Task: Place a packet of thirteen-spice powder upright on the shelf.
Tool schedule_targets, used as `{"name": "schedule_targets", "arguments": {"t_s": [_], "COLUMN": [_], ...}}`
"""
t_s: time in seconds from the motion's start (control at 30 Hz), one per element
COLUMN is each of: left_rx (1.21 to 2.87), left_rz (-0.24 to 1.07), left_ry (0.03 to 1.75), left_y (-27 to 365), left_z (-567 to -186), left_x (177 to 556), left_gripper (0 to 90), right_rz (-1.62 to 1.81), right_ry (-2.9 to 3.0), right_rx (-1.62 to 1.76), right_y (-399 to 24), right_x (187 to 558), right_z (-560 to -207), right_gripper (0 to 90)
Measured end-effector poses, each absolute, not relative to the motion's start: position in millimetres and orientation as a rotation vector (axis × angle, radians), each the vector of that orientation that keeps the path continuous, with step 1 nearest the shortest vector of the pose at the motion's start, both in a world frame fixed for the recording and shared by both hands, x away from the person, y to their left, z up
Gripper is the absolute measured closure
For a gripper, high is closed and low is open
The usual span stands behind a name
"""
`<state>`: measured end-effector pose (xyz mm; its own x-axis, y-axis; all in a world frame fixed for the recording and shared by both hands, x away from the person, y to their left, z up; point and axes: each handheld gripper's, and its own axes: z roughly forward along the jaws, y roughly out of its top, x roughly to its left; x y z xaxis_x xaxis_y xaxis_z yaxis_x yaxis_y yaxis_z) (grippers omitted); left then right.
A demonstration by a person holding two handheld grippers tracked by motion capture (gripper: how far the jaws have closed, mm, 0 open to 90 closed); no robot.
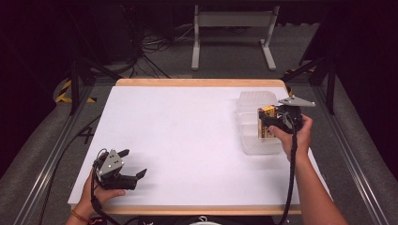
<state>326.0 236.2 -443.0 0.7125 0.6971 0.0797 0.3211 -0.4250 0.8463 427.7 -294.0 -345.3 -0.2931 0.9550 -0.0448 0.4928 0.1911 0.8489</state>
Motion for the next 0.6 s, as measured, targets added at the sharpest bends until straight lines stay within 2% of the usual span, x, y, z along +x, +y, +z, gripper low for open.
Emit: {"name": "schedule_targets", "arguments": {"t_s": [0.6], "left_rx": [2.034], "left_rz": [0.535], "left_ry": [0.775], "left_y": [235.4], "left_z": [-442.8], "left_x": [326.3], "left_gripper": [6.4], "right_rz": [0.937], "right_ry": [1.919], "right_rx": [1.293], "right_y": [-296.9], "right_x": [409.3], "right_z": [-351.5], "right_gripper": [32.2]}}
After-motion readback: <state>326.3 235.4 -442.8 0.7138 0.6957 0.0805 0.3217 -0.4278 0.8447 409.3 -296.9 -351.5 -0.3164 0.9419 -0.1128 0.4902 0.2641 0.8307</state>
